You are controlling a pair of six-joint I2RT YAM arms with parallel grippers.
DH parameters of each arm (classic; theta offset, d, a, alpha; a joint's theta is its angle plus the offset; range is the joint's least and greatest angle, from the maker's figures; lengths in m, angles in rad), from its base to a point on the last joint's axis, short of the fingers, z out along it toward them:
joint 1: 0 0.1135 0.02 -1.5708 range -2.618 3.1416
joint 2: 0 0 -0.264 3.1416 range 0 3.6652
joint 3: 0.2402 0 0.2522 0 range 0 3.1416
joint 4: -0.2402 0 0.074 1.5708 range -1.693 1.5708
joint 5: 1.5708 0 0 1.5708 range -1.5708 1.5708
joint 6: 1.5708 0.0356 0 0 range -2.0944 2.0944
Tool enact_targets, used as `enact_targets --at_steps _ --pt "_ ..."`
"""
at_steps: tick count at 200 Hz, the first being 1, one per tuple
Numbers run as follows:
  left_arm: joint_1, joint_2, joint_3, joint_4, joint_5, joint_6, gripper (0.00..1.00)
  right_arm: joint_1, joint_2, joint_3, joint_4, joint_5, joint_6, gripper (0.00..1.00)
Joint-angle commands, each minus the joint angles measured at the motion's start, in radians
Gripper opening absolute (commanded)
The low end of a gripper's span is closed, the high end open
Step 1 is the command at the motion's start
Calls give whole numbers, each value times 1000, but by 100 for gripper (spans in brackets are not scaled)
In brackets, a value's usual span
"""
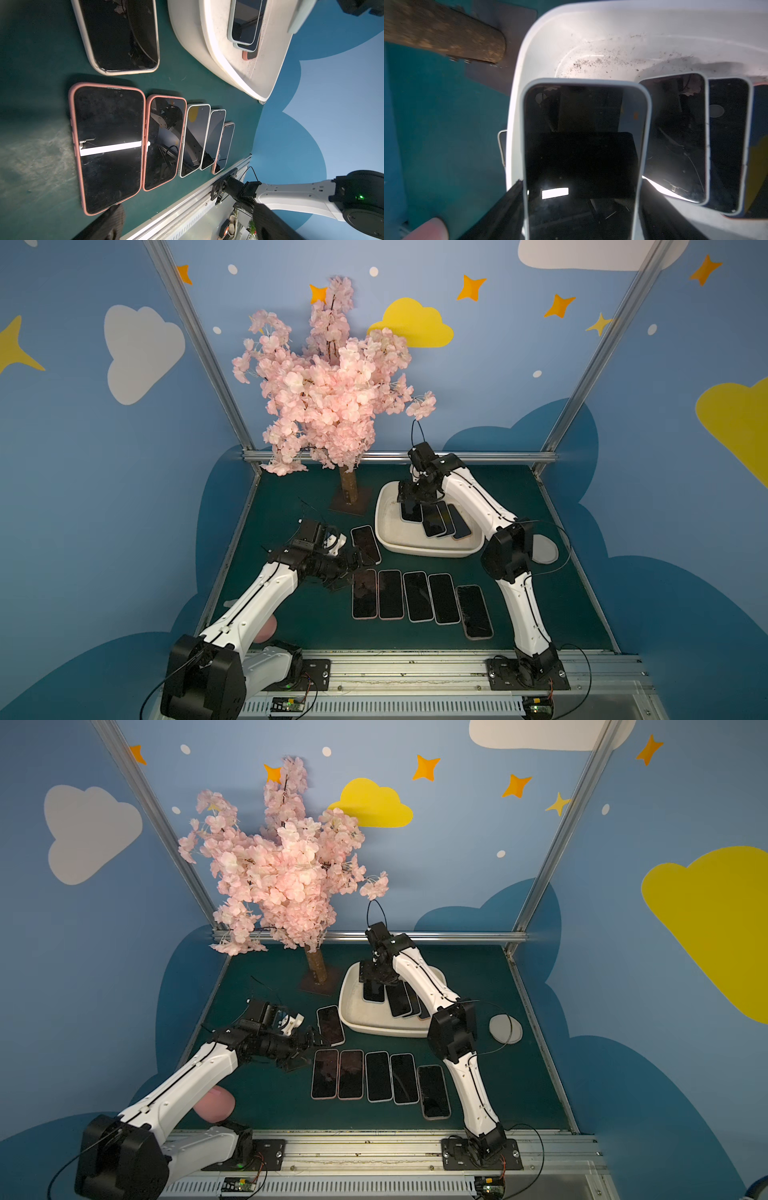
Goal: Take the phone out of the storage box
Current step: Pick up the phone from the storage box, then place the phone at the center of the board.
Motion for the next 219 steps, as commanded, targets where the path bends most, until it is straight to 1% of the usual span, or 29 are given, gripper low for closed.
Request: enact_targets --at_steps 1,38,62,89,105,129,153,171,189,206,219 --pt "-9 4 36 38 20 -5 100 -40 -107 -79 17 -62 1 62" --pt "-37 71 96 64 33 12 100 -136 -372 -379 17 -25 -42 62" --pt "-58 112 120 99 45 13 100 -228 -566 -635 16 -4 -58 62" --pt "-79 167 151 134 62 16 100 -328 -763 -903 10 -26 -69 61" --pt "-93 195 167 152 70 17 100 -354 -863 -1038 9 -14 -66 61" --pt "-111 224 184 177 80 13 100 -371 -964 -1194 8 49 -34 61" --pt "-121 237 194 187 83 14 100 -385 -1007 -1285 9 108 -22 61" --pt "-121 240 194 187 86 18 100 -406 -985 -1309 12 124 -15 61" --pt "-122 247 196 179 89 27 100 -434 -913 -1300 13 129 -9 61" --pt "-123 250 204 163 91 40 100 -464 -810 -1263 16 98 -91 61" --pt "-122 248 210 145 84 52 100 -477 -719 -1223 21 80 -126 62"
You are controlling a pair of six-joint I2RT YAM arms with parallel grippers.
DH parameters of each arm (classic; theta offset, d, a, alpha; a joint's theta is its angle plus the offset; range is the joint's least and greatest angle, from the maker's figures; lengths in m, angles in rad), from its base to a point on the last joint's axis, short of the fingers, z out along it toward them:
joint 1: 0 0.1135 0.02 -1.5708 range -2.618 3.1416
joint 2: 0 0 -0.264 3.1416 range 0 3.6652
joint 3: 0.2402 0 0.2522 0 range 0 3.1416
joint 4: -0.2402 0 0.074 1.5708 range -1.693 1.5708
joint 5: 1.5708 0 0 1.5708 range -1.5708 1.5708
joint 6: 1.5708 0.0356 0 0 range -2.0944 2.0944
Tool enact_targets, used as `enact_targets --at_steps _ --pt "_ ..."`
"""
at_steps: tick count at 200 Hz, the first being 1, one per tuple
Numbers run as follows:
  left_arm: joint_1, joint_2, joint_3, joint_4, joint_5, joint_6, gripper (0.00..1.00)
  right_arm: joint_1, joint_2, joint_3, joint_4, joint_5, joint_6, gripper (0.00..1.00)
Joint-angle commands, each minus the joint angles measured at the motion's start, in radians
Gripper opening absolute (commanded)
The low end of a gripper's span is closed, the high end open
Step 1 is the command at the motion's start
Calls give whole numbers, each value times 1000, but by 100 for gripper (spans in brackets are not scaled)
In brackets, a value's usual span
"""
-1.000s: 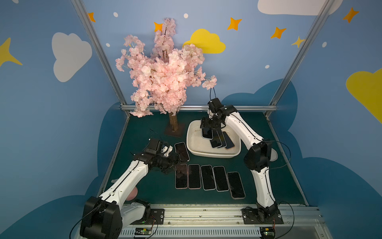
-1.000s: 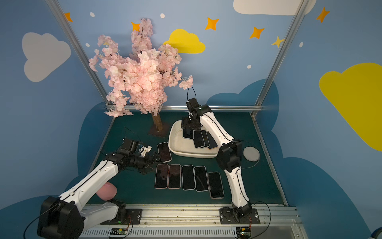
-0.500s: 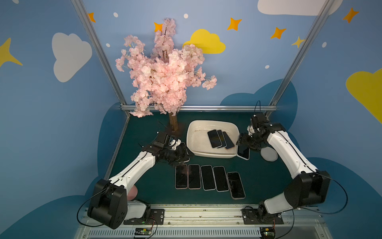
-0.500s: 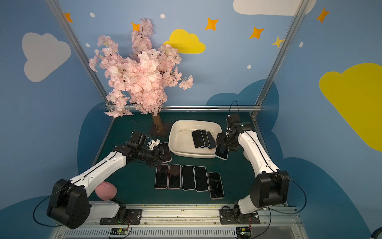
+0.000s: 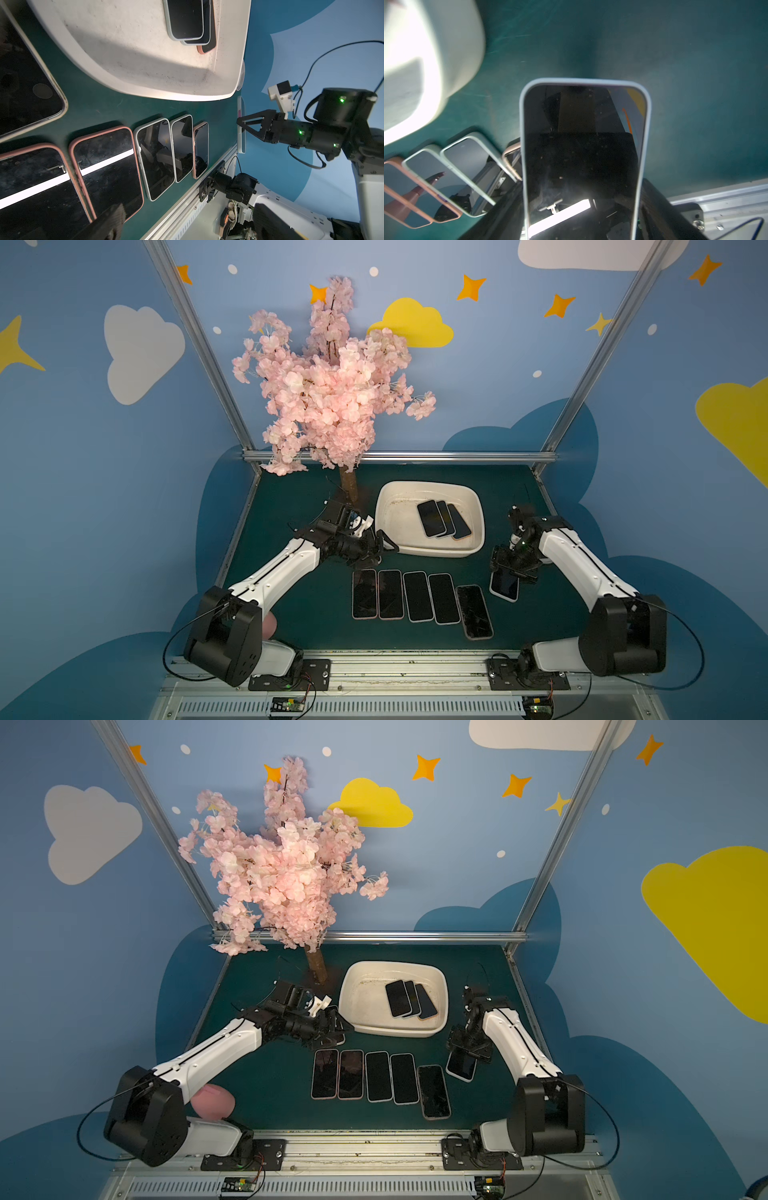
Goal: Take the phone out of the storage box
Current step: Place the phone at the center of the board.
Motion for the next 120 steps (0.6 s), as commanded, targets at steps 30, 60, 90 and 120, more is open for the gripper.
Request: enact_targets --at_steps 30,60,90,120 --pt "6 -10 31 -67 -10 57 100 -32 284 165 45 -2 -104 62" --pt "17 -29 18 -83 -34 53 100 -39 420 277 44 12 -145 62" --pt "34 -29 10 -78 -43 36 100 -52 546 370 33 32 -192 63" --pt "40 0 33 -80 -49 26 100 -70 633 425 19 34 -211 69"
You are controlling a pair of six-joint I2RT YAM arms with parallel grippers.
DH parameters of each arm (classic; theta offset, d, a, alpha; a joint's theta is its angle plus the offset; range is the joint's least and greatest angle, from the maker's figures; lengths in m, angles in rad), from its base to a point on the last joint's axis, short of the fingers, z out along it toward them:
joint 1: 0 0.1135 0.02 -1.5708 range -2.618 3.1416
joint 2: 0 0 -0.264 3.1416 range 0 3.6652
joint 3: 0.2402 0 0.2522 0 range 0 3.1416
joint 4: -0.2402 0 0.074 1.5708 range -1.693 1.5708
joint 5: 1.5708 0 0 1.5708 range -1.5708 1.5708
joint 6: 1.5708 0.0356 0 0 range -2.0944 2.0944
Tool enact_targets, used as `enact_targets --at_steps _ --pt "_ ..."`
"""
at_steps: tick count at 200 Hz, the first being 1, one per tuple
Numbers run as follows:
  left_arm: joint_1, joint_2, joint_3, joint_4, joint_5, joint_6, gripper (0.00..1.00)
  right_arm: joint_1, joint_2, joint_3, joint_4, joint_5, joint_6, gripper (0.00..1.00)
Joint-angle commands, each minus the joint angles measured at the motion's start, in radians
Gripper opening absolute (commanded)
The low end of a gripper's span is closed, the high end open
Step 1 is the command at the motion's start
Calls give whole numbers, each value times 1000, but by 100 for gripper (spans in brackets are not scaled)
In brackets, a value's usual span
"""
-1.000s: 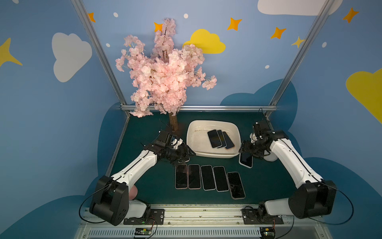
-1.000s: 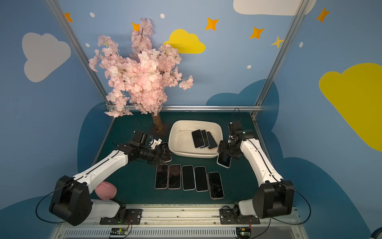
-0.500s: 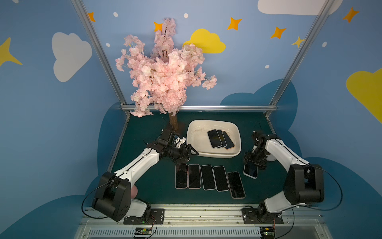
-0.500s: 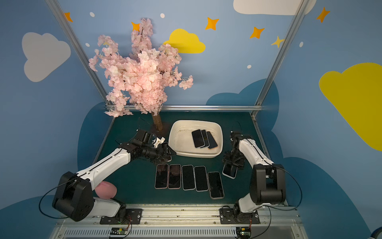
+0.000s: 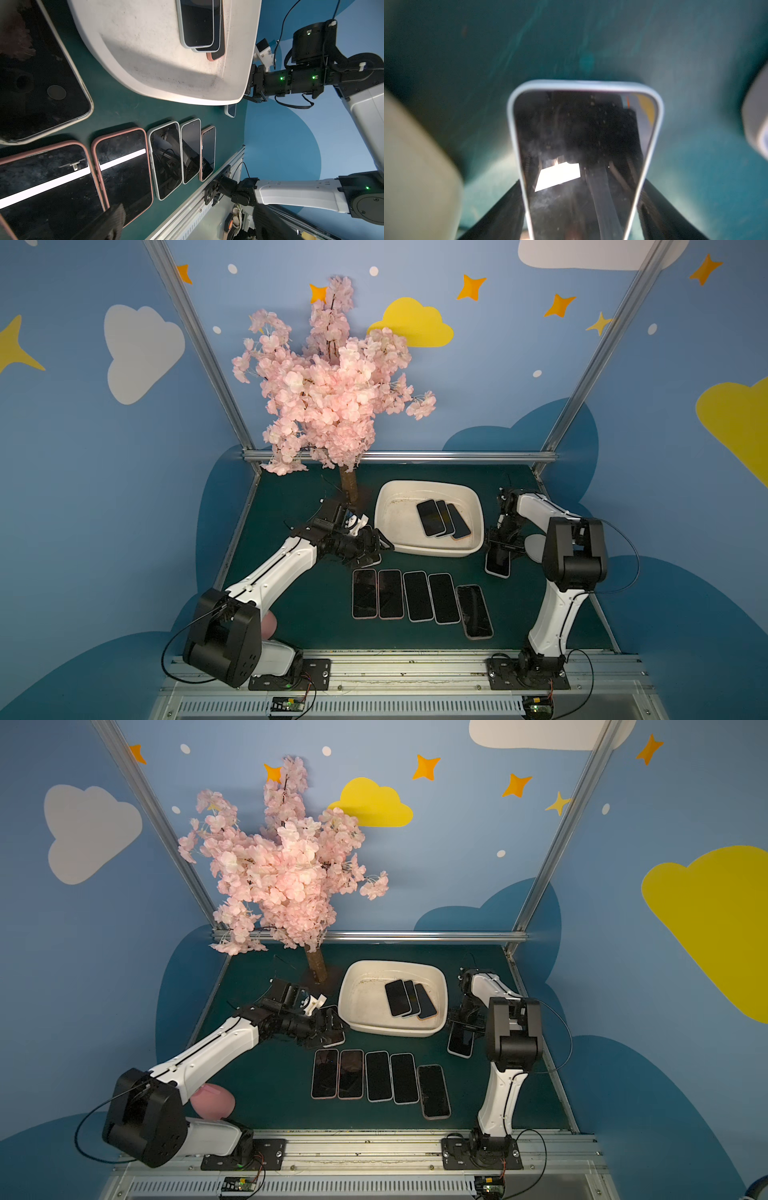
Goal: Take the phone out of the storage box
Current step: Place the phone at the center of the board.
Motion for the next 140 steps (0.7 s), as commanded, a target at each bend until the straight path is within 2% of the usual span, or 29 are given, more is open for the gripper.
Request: enact_targets --at_steps 1,26,67,81,140 --pt "7 15 22 -20 -10 -1 100 -8 59 36 -25 4 -37 69" --pt "6 40 44 -21 -11 -8 100 -23 97 59 -28 -9 -41 74" --pt "4 65 79 -26 -2 -6 100 -47 66 50 -32 -33 -31 90" --pt "2 64 81 -25 2 -6 100 -52 8 29 -31 -41 -17 98" --pt "-4 -2 -10 21 37 -11 100 -25 -368 -42 -25 -24 48 99"
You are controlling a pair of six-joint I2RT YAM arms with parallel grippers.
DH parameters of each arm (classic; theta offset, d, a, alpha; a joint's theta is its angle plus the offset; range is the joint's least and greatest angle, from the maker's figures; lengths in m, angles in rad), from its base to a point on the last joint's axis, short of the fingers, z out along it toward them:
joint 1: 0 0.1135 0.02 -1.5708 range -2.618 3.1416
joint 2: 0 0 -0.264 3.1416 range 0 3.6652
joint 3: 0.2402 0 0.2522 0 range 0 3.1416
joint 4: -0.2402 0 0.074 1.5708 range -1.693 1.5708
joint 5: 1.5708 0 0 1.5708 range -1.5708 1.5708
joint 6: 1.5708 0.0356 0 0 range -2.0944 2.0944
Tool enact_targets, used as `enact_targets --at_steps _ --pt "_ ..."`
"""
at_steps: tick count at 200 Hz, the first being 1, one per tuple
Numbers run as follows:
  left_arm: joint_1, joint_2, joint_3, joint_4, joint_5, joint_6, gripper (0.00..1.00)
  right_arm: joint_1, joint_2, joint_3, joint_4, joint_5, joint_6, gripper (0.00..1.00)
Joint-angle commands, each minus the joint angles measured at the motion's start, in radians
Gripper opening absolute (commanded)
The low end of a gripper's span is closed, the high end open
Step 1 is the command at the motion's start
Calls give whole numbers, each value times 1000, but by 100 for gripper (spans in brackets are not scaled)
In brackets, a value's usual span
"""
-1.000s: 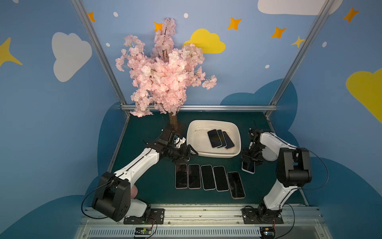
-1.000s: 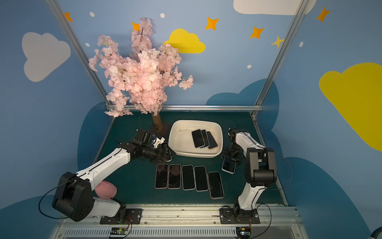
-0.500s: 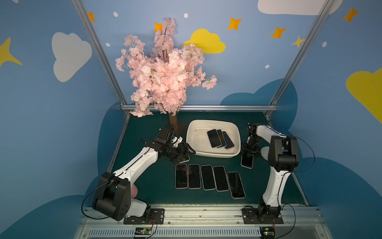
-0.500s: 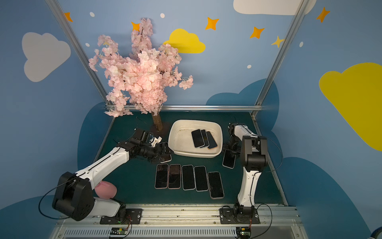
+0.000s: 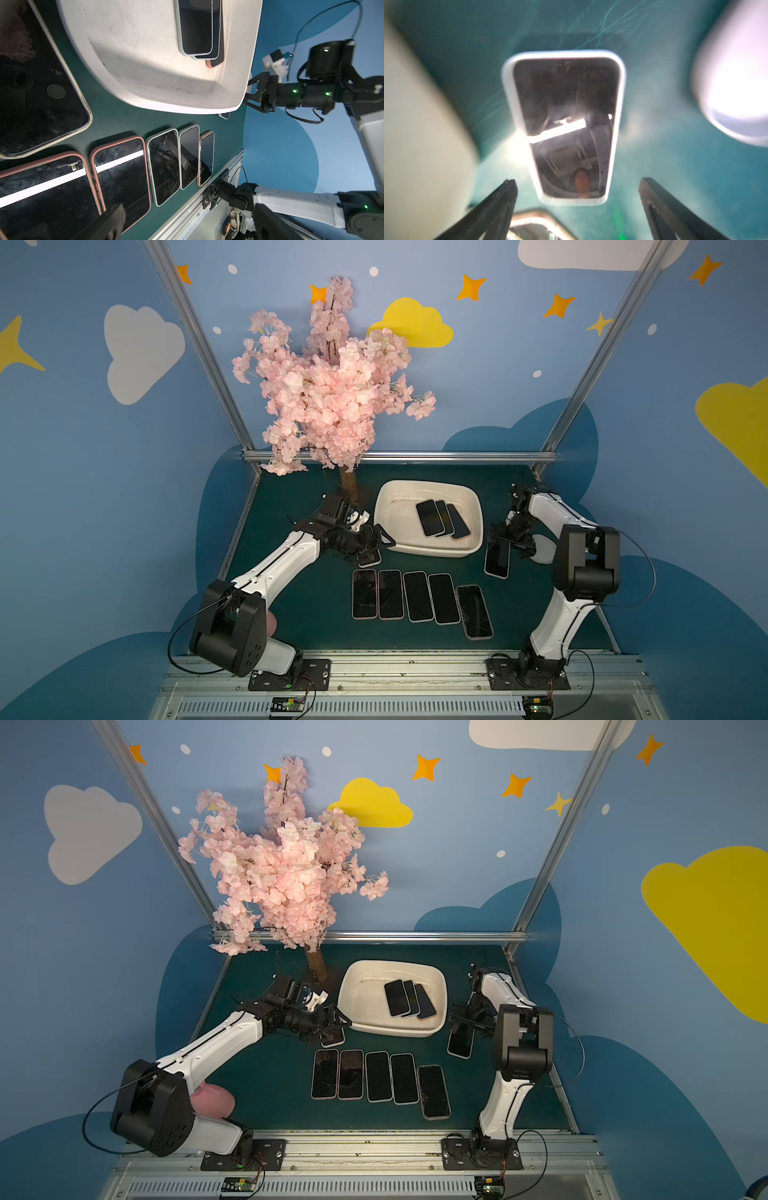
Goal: Take the phone out of the storage box
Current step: Place the phone at the center of the board, then pick up the phone from the storage box.
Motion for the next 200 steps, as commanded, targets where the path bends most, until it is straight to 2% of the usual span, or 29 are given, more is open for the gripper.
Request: enact_targets --at_steps 1,17,27,53,75,96,125,144,159,200 --pt "-2 -49 -47 19 30 -5 100 23 -171 -3 -4 13 32 99" --pt "-1 -64 -82 48 47 -17 100 60 -256 1 16 -50 3 99" --pt "0 -67 -100 60 57 -25 100 102 -286 9 29 -76 30 99" --pt "3 -69 -123 71 81 -27 100 256 -243 110 4 -46 63 99" --pt "7 -110 -121 41 59 0 100 401 -105 268 -59 48 63 98" --pt "30 -150 -125 4 44 18 100 505 105 490 -177 162 49 99" --pt "70 -198 -161 -22 50 18 100 580 432 884 -402 285 18 99" --pt "94 -240 -187 -33 49 12 100 607 585 1085 -478 332 -3 99" --pt "108 -265 -193 -58 44 18 100 614 647 1142 -483 373 4 99" --pt "130 -299 -190 -128 17 43 100 604 711 1130 -445 418 -9 99"
